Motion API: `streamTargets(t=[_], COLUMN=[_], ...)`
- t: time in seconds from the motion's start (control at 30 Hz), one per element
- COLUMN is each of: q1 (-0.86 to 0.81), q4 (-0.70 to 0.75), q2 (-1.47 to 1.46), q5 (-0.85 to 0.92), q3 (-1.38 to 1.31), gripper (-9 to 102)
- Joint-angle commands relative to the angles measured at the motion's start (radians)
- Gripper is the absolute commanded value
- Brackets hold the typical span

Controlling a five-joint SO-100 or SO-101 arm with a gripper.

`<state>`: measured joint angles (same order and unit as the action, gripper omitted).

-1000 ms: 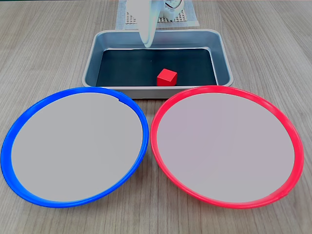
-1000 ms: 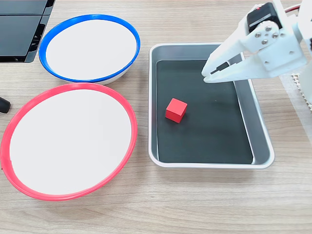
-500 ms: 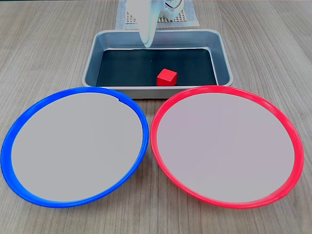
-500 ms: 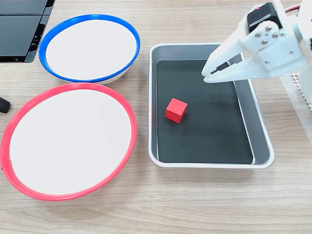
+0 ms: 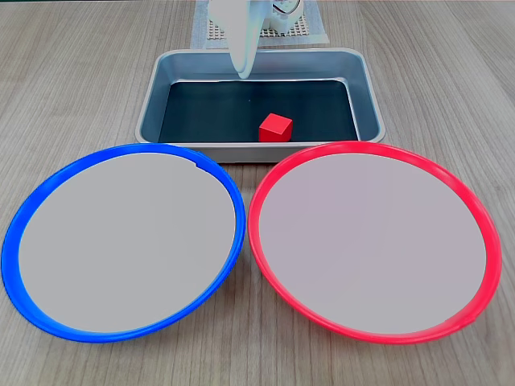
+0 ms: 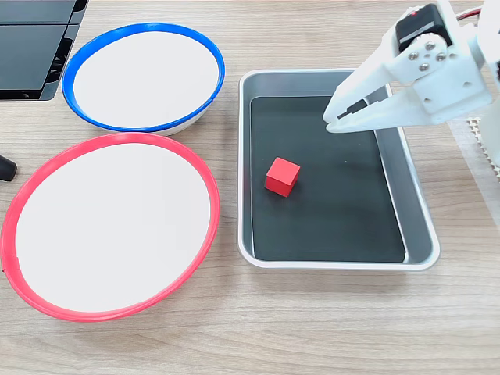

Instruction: Move a red block from tray to red dish

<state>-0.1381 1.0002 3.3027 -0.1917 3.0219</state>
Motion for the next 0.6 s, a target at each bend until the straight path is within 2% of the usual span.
streamTargets(t=[0.0, 0.3, 0.43, 0.47, 0.5, 0.57], q1=[0.003, -0.025, -0.137, -0.196, -0.210, -0.256], q4=[0.003, 0.006, -0.043, -0.092, -0.114, -0.181], q2=[0.025, 0.025, 0.025, 0.025, 0.025, 0.026], q5=[0.002, -0.029, 0.272, 0.499, 0.620, 0.729], q3=[0.002, 0.002, 0.002, 0.002, 0.002, 0.000], gripper=[0, 1, 0, 0, 0, 0])
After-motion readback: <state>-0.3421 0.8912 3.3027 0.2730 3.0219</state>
